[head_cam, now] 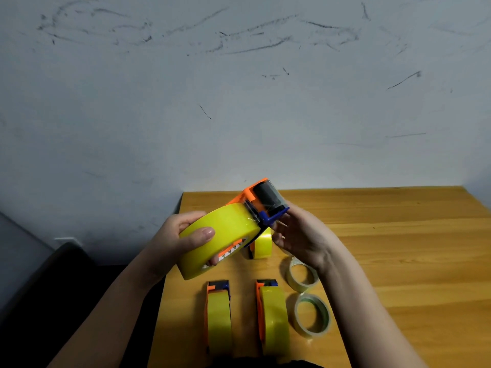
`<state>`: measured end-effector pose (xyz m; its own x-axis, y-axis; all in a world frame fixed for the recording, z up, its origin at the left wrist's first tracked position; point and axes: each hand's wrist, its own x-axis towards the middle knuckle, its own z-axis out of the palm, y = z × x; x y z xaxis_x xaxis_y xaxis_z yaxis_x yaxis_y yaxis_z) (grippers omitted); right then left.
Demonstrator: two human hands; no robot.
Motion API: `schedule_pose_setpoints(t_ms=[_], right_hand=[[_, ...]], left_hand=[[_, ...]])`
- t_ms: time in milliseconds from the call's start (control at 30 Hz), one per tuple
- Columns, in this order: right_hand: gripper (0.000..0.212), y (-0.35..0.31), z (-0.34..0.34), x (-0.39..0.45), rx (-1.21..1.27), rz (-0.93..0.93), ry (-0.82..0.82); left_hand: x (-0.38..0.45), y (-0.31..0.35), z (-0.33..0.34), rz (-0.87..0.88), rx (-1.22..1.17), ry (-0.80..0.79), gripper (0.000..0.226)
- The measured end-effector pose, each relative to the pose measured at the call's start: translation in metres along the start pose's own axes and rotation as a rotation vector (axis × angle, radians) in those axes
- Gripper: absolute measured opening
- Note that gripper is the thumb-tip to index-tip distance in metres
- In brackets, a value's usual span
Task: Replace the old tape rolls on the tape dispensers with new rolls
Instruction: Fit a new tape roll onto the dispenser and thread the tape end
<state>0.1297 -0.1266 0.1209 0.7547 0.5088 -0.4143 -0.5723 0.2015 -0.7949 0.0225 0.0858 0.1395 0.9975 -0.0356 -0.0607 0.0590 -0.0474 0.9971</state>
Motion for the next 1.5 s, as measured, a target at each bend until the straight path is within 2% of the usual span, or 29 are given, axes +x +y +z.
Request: schedule_pose_setpoints(t_ms=[200,333,433,533,600,633,733,833,933,1067,1167,1333,1500], right_hand=[[0.024,-0.007,-0.005,0.005,0.205,0.018,-0.094],[0.049,0.0,-0.003,0.008,0.432,0.132,-0.275],[0.047,0.002,-0.001,0.009,0.475,0.119,-0.301],[0.037,0.001,-0.005,0.01,0.463,0.117,-0.303],[0.019,-0.001,-0.01,0.009,0.415,0.12,-0.329],[0.019,-0.003,-0.011,0.008,0.389,0.116,-0.342],[0.028,-0.007,-0.009,0.006,0.339,0.107,-0.322],[0.048,-0.008,-0.007,0.006,0.368,0.082,-0.276],[0.054,-0.009,-0.007,0.008,0.391,0.078,-0.251],[0.052,-0.009,-0.005,0.01,0.305,0.066,-0.231],[0.052,-0.011,-0.007,0.012,0.248,0.056,-0.226],[0.047,-0.021,-0.011,0.008,0.266,0.133,-0.287],[0.049,-0.025,-0.014,0.009,0.233,0.164,-0.312]], left_hand=[[0.0,0.0,0.0,-0.003,-0.017,-0.011,0.08],[0.002,0.0,0.001,0.009,0.01,0.005,0.082],[0.003,0.0,0.0,0.004,0.03,0.012,0.084],[0.002,-0.001,-0.001,0.0,0.034,0.01,0.083],[0.002,-0.001,-0.002,-0.002,0.031,0.005,0.082],[0.002,-0.001,-0.002,-0.004,0.033,0.007,0.082],[0.002,-0.001,-0.003,-0.007,0.046,0.016,0.083],[0.002,-0.001,-0.004,-0.015,0.025,0.021,0.083],[0.001,-0.001,-0.003,-0.005,0.035,0.028,0.084],[0.001,0.002,0.001,0.004,-0.017,0.022,0.077],[0.0,0.005,0.001,0.009,0.002,0.02,0.081],[-0.001,0.006,0.0,-0.008,0.031,0.006,0.086],[-0.001,0.004,0.001,-0.007,0.029,0.019,0.083]])
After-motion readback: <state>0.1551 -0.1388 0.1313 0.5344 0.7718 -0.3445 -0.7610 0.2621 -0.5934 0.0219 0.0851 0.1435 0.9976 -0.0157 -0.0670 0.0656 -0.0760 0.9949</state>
